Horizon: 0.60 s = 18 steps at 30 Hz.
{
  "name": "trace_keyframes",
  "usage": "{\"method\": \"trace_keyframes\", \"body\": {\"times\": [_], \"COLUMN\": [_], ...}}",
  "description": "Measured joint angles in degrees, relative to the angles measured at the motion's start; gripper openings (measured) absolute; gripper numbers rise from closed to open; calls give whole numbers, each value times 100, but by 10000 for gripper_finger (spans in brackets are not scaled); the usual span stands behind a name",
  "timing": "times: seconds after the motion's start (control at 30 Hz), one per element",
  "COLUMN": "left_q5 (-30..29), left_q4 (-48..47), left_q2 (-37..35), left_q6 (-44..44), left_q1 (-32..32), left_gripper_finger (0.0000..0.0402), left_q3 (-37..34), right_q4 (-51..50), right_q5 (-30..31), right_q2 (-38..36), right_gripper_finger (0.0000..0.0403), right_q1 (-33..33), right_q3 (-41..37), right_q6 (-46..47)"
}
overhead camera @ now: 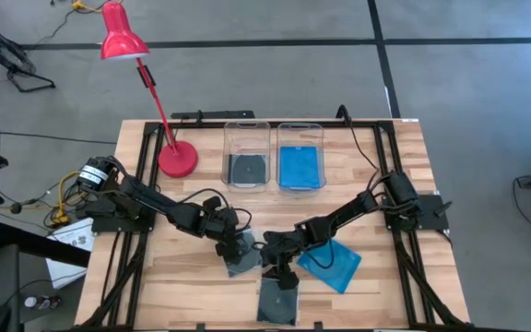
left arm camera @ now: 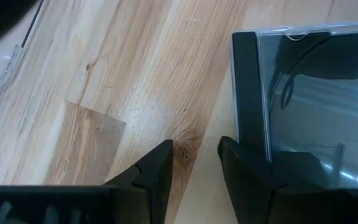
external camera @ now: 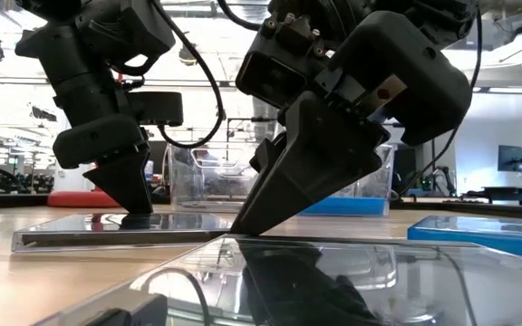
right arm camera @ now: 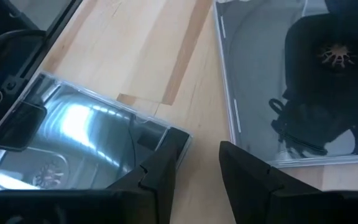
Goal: Pick & place jewel cases by type
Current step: Put the top black cd case into the left transparent bin
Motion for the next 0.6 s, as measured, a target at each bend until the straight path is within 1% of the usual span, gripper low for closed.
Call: {"method": "trace_keyframes", "body": {"times": [0.27,0.43,0.6], "left_q5": [94,296,630], "left_q4": [-32,-465,-1144], "left_q2": [-16,-183,-546], "left_q6": [61,45,5], "left_q1": [-22,-24,-39], "left_gripper_finger": [132,132,132], "left_q3": [0,-1,-44], "right_q4": [-66,-84,-131], "right_q5": [173,337,568], "right_q2": [-6,-9,-13], "right_gripper_finger": [118,118,118], "right_q1": [-93,-176,-294], "right_q3": [2,4,11], "right_q6": [93,146,192]}}
